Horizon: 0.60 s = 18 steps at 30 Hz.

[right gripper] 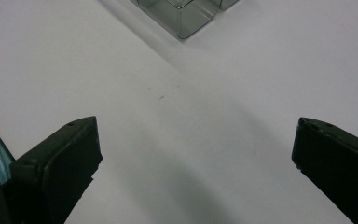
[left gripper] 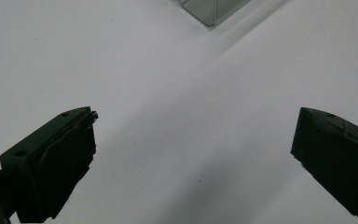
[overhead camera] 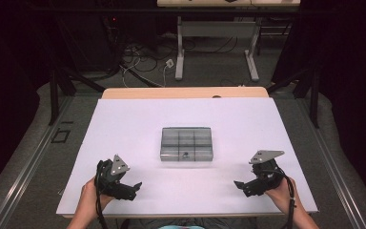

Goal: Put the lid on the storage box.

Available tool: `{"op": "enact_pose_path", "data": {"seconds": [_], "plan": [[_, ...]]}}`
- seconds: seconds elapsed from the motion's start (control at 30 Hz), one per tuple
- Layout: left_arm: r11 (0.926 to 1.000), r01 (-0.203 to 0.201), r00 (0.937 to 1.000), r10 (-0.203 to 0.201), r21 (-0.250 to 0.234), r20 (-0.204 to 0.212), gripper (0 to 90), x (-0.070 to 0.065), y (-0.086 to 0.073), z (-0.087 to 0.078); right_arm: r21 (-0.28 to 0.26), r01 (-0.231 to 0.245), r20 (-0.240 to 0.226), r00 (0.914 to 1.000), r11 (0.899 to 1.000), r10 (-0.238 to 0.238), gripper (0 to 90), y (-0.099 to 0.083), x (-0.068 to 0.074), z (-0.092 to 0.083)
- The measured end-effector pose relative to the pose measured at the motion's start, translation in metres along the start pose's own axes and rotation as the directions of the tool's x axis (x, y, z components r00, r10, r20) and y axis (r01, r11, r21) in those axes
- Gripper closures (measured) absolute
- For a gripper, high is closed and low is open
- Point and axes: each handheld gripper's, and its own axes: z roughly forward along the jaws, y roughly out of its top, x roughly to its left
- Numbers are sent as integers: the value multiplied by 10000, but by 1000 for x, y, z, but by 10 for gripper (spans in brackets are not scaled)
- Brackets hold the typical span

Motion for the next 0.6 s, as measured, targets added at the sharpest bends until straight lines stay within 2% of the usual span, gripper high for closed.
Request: {"op": "enact_pose_path", "data": {"seconds": [0.1, 0.17, 0.2, 0.6], "plan": [[9998, 170, 9998, -170, 91, 75, 0, 0, -4, 0, 7, -145, 58, 9999, 9999, 145, 10, -4, 0, -2], [9999, 73, 10000, -73, 91, 46, 0, 1, -5, -1, 19, -191, 30, 9998, 9998, 191, 9, -7, 0, -3], [9997, 220, 9997, -221, 111, 79, 0, 1, -6, -1, 44, -251, 50, 9997, 9997, 250, 9, -8, 0, -4], [9998, 155, 9997, -158, 127, 202, 0, 1, -6, 2, -67, -232, -29, 9997, 9997, 232, 4, -12, 2, -7]]}}
